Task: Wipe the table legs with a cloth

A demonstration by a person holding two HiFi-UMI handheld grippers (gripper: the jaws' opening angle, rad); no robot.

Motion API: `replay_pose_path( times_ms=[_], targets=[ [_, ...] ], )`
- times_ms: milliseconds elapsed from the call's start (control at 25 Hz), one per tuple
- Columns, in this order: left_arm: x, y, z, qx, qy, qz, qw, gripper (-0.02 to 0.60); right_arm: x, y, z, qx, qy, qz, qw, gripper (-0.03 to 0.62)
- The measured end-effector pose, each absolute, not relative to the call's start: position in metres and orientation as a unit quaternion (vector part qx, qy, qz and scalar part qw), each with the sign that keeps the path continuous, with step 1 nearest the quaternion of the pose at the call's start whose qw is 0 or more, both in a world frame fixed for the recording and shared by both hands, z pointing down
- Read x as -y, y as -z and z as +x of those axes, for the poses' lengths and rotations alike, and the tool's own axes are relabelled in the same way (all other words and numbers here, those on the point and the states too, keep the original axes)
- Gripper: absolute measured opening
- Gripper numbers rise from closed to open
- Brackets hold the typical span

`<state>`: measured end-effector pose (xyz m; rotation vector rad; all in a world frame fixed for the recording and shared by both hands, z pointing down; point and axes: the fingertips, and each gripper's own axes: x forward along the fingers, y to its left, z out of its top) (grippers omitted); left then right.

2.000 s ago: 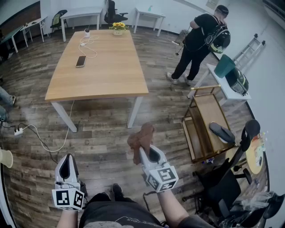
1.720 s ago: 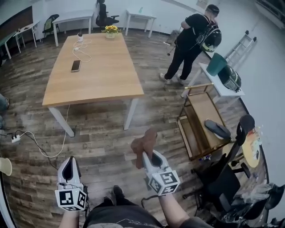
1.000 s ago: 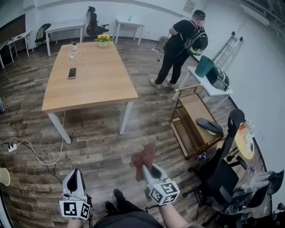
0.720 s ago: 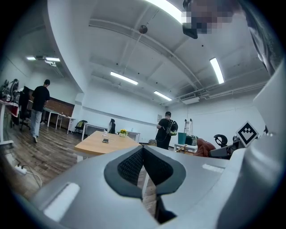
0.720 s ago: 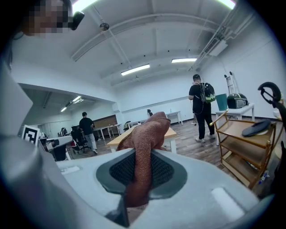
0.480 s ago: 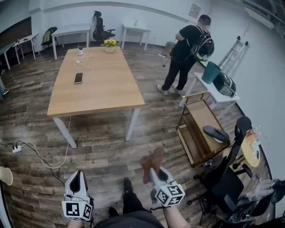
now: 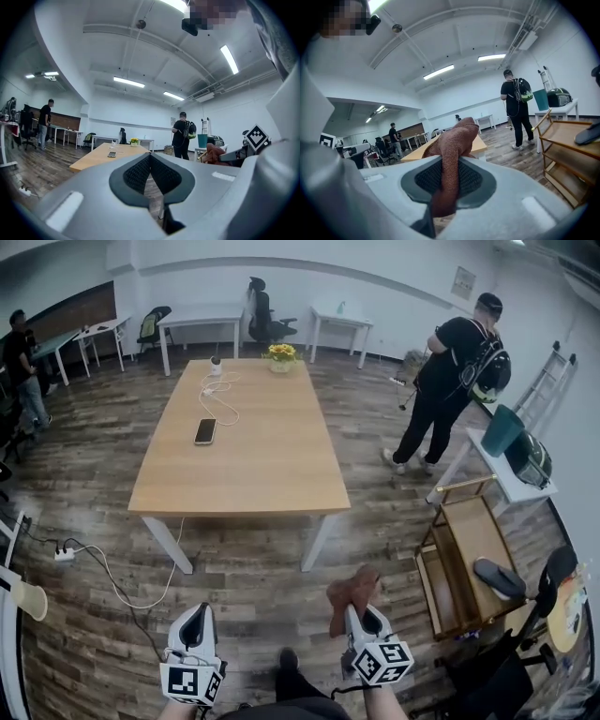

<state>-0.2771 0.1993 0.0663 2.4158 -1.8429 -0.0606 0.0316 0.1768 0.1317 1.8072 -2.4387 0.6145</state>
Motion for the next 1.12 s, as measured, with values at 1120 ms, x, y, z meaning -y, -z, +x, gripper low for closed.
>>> replay_pose_path(
  times_ms=[1120],
  targets=[
    [-0.019, -0.103, -0.195, 0.565, -0.011, 0.821, 0.078, 0.018, -0.039, -0.169, 0.075, 0.758, -0.236, 0.606, 0.050, 0.061]
  ],
)
